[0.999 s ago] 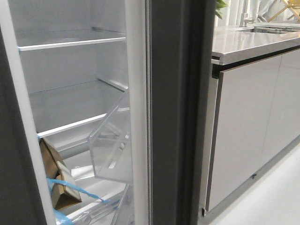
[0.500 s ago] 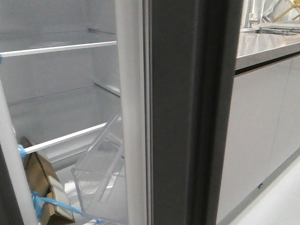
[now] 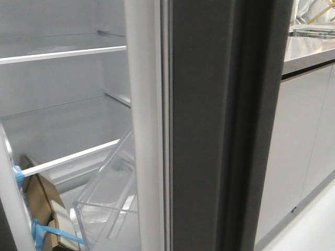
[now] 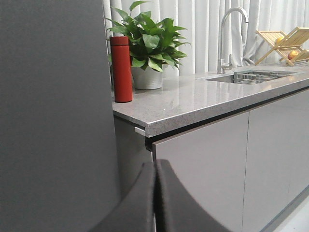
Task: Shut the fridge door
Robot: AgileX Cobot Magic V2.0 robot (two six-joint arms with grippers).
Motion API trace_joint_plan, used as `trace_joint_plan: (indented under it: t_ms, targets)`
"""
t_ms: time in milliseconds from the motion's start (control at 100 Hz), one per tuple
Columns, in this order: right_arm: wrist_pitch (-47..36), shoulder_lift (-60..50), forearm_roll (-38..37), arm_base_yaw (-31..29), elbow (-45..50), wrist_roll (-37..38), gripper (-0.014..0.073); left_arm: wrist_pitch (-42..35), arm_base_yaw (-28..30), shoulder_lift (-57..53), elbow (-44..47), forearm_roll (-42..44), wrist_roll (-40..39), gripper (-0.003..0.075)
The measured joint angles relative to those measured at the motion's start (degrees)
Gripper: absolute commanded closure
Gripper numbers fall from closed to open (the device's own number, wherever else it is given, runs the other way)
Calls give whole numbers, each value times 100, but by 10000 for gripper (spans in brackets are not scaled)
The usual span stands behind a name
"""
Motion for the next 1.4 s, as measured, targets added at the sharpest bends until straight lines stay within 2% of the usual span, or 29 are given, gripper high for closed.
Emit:
trace_joint_plan:
  t_ms: [1219, 1399]
  targets:
    - [-33, 0, 0, 0, 0, 0, 670, 0, 0, 0, 0, 0, 0, 741]
    - [12, 420, 0, 0, -645, 0, 670, 0, 0, 0, 0, 0, 0, 741]
